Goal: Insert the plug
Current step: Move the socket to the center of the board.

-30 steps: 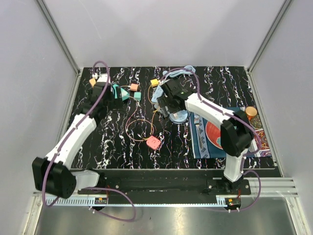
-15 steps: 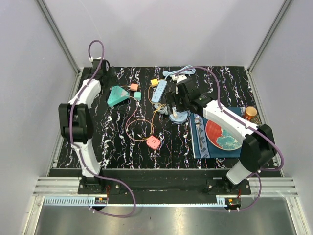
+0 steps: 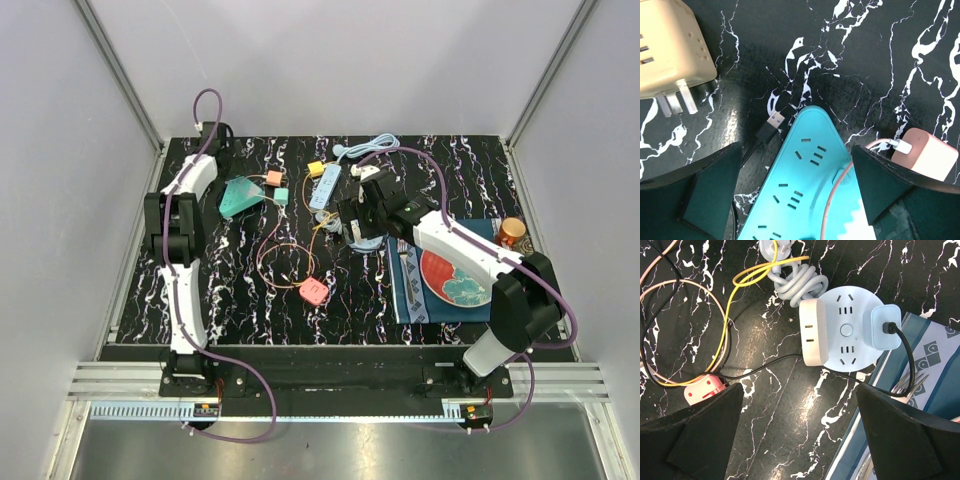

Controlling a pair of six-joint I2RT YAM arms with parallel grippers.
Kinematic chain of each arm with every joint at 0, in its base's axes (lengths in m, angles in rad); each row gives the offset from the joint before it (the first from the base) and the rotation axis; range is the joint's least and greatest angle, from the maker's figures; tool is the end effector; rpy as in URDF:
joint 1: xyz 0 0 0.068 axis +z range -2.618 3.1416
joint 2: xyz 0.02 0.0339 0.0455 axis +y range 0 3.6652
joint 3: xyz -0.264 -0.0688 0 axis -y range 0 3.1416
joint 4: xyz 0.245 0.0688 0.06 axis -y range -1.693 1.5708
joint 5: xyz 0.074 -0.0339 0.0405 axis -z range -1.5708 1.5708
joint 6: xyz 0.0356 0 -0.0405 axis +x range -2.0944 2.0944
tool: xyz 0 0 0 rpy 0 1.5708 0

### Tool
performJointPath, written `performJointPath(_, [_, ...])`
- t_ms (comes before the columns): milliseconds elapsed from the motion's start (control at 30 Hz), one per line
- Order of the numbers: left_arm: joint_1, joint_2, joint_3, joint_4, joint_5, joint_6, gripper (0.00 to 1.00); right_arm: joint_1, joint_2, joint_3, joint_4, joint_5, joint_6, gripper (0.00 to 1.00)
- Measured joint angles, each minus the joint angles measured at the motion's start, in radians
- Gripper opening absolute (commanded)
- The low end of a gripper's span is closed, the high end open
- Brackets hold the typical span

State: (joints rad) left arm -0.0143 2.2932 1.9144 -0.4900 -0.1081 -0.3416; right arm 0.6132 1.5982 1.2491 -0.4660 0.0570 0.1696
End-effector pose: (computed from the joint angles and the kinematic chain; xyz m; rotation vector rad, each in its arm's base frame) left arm 0.5150 -0.0035 0.1932 -0.4438 2.3921 -0.0281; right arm 0.2899 0.2015 0.2703 -0.5026 2.3525 0.3008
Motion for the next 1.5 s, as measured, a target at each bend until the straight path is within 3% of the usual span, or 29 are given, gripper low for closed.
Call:
performJointPath(300, [0.001,0.037,0.018,-0.051,0.064,-0.049,0.91,0.0,0.0,-0.033,0.013,-0.023,0.0,0.99])
performJointPath(367, [0.001,0.008,-0.061,-0.039,0.082,-0.059,0.83,0.0,-0.002,-0.044,0.019,-0.024,0.0,0.98])
performJointPath(500, [-0.005,-0.125,-0.262,-0.026,0.106,-0.085,0.82,0.0,-0.022,-0.076,0.028,-0.025,0.001,0.98])
performJointPath(733, [-0.052,-0.497,-0.754,0.056,0.15,-0.215,0.83,0.0,-0.1,-0.128,0.043,-0.026,0.005,0.98])
performJointPath(933, [-0.166,-0.792,-1.081,0.156,0.177,-0.372,0.89,-0.001,-0.14,-0.158,0.058,-0.03,0.011,0.98])
performJointPath(1200, [-0.182,-1.056,-1.257,0.202,0.161,-0.482,0.98,-0.001,-0.161,-0.193,0.077,-0.042,0.018,0.98])
performJointPath(1500, [-0.252,-1.028,-1.324,0.277,0.204,-0.541,0.98,-0.001,-0.197,-0.208,0.082,-0.044,0.031,0.97])
